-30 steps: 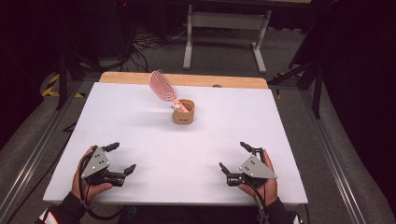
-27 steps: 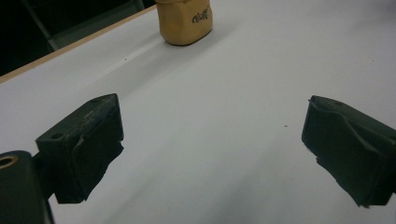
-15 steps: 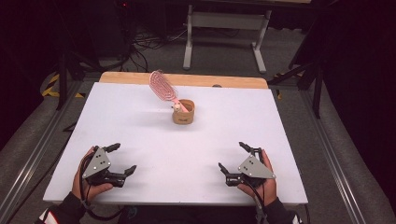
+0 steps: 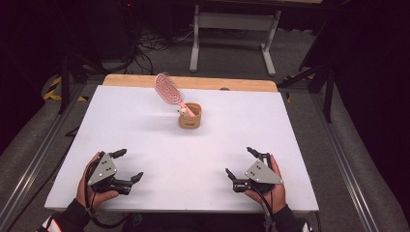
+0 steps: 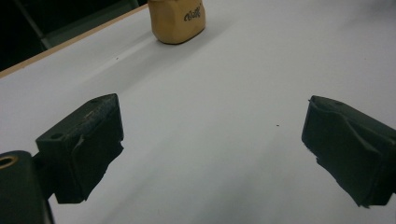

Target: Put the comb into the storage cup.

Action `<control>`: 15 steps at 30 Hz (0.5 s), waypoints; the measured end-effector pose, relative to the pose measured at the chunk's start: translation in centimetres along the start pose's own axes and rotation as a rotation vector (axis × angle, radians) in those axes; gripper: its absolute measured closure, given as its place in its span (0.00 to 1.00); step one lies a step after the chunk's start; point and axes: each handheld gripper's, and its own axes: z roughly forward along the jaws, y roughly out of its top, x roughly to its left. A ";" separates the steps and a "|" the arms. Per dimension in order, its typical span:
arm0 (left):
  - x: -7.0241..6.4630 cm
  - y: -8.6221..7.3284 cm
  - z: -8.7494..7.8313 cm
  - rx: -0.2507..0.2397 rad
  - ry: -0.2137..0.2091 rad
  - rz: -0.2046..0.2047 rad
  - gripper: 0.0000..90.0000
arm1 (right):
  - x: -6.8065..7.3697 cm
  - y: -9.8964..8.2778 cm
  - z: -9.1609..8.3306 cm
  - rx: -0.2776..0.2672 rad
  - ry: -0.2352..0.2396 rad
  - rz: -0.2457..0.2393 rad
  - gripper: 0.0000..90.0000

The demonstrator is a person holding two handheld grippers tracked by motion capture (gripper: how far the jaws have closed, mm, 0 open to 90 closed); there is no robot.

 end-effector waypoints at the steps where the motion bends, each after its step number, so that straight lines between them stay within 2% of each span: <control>1: 0.1 0.0 0.0 0.000 0.001 -0.002 0.07 | 0.0 0.0 0.0 0.000 0.002 0.004 0.07; 3: 0.2 0.0 0.0 -0.004 0.001 -0.015 0.07 | -0.1 -0.2 0.1 0.002 0.010 0.011 0.07; 15: 0.0 0.1 0.3 0.004 -0.007 -0.007 0.07 | -0.3 -0.2 0.1 0.002 0.007 0.018 0.06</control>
